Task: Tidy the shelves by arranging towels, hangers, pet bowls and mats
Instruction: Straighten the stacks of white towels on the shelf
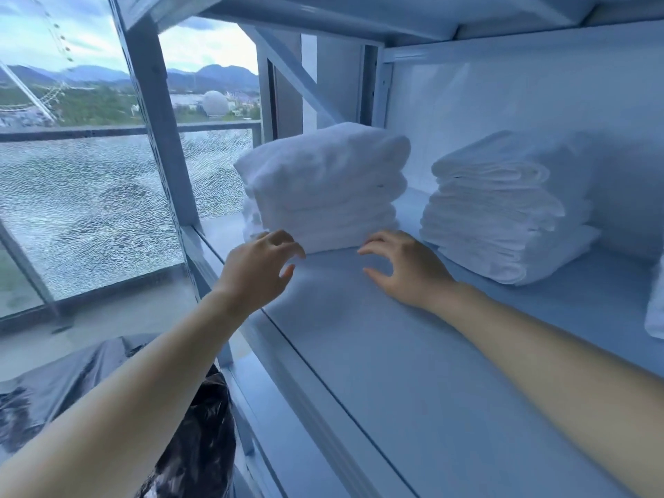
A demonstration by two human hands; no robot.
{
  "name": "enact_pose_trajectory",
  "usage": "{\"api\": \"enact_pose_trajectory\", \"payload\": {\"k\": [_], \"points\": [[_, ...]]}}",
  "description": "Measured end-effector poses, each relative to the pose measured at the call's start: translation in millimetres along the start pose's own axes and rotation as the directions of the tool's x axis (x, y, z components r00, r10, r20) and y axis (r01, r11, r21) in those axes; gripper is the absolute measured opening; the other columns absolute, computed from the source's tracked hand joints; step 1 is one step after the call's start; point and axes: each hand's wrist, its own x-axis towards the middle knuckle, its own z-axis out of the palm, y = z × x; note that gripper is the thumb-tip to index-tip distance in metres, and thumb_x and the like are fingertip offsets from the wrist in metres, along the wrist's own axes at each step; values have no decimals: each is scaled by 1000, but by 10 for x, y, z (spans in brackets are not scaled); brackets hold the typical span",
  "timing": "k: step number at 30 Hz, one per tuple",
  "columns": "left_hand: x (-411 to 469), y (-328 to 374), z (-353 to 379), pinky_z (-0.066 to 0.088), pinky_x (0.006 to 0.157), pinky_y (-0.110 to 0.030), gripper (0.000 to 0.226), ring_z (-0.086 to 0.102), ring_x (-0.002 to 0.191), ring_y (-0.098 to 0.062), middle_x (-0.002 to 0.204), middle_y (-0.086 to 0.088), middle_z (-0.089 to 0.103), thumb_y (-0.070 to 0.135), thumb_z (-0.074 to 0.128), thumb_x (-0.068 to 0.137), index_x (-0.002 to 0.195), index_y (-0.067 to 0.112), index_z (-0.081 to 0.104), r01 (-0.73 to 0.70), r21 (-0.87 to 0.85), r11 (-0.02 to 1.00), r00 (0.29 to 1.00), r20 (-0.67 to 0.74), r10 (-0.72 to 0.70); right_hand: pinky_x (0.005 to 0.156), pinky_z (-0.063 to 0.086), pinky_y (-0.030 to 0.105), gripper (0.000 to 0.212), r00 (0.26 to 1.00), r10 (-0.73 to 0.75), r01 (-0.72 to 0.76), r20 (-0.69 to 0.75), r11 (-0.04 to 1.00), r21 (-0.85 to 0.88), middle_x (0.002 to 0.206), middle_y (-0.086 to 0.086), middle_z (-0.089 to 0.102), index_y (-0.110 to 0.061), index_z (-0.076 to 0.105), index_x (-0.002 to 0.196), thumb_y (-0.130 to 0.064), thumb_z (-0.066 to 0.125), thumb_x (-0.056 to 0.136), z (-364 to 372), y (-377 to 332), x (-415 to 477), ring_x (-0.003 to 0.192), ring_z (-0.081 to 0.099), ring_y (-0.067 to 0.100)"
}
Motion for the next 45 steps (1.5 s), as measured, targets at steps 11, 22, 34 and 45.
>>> {"api": "enact_pose_trajectory", "payload": {"k": [11,22,34,45], "points": [[286,-228,205,51,64,-27,52,66,91,-22,101,-1,69,-3,79,53,98,22,73,-185,139,973,966,-158,207,107,35,40,56,995,69,-77,-74,991,-109,151,6,24,-23,45,138,-12,62,85,348,126,522,138,21,25],[396,-325,266,45,35,-24,62,67,86,-18,97,4,69,-5,82,49,105,19,71,-95,136,986,982,-152,115,112,28,39,57,998,58,-61,-30,993,-105,154,3,16,-22,41,140,-8,58,88,353,216,622,142,12,21],[343,-356,101,50,34,-32,48,68,83,-19,89,2,71,-9,79,52,92,18,74,-107,49,993,977,-179,114,113,18,32,63,996,33,-29,81,998,-47,157,-8,-3,-29,27,145,-5,49,91,420,308,665,145,0,16],[86,-488,-50,50,47,-26,47,67,90,-19,101,-2,69,-2,76,59,98,25,74,-167,202,965,971,-138,197,109,25,30,62,1000,18,-19,26,999,46,155,-17,-4,-35,29,144,-7,49,92,661,137,776,144,0,12]]}}
